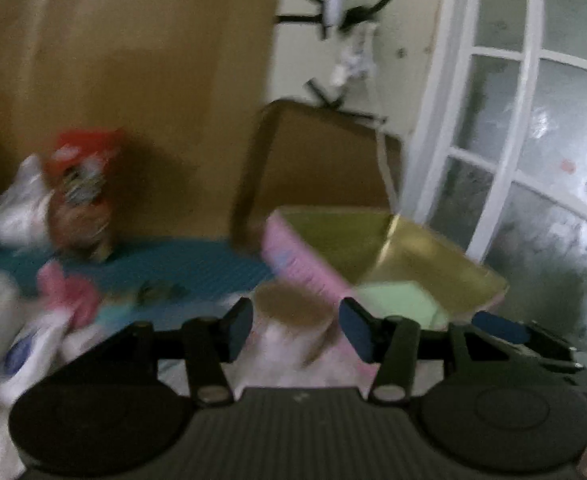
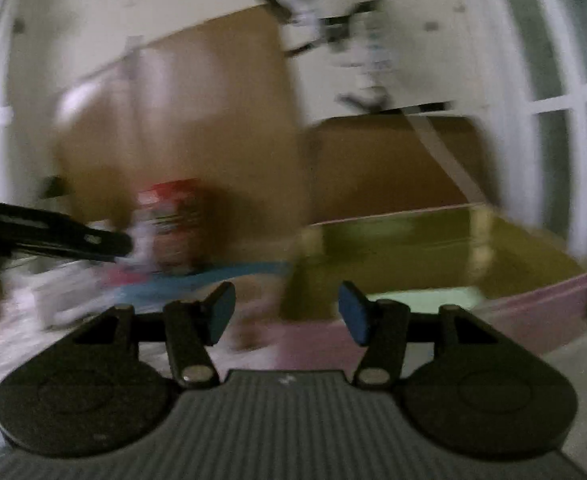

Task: Organize soft objects
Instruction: 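Carry the cloth over the pink tin and open the left tool, then grasp the cotton-swab pack with the left tool and lift it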

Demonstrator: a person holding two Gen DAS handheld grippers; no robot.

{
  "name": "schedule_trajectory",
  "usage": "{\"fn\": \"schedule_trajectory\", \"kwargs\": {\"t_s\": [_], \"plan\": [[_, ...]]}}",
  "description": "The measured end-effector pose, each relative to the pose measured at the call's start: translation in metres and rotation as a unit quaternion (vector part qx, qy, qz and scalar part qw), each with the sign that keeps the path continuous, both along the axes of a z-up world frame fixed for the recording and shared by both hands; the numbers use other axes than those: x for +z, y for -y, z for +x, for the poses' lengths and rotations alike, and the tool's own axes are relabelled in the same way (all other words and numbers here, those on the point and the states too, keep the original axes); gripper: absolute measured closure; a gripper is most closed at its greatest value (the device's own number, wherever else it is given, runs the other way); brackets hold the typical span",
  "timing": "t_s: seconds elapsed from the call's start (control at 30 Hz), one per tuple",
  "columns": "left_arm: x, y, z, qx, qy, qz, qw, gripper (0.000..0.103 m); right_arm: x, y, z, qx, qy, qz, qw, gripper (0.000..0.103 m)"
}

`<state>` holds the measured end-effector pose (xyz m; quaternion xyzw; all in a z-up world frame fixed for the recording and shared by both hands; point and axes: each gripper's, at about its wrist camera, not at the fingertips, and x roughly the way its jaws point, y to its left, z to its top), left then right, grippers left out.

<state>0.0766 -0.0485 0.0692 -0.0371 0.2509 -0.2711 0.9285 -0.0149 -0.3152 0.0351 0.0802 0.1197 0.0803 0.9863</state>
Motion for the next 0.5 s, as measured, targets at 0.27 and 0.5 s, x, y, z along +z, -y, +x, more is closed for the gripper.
{"fn": "schedule_trajectory", "kwargs": {"t_s": [0.27, 0.5], "plan": [[-0.048, -0.028, 0.0, -0.007, -0.116, 0.0, 0.9932, 0.047, -0.043, -0.084, 0.009, 0.116, -0.091, -0.065, 0.987, 0.029], [-0.074, 0.006, 0.014, -0.042, -0.158, 0.003, 0.9865, 0.06, -0.062, -0.121, 0.035, 0.123, -0.114, -0.12, 0.978, 0.062]]}}
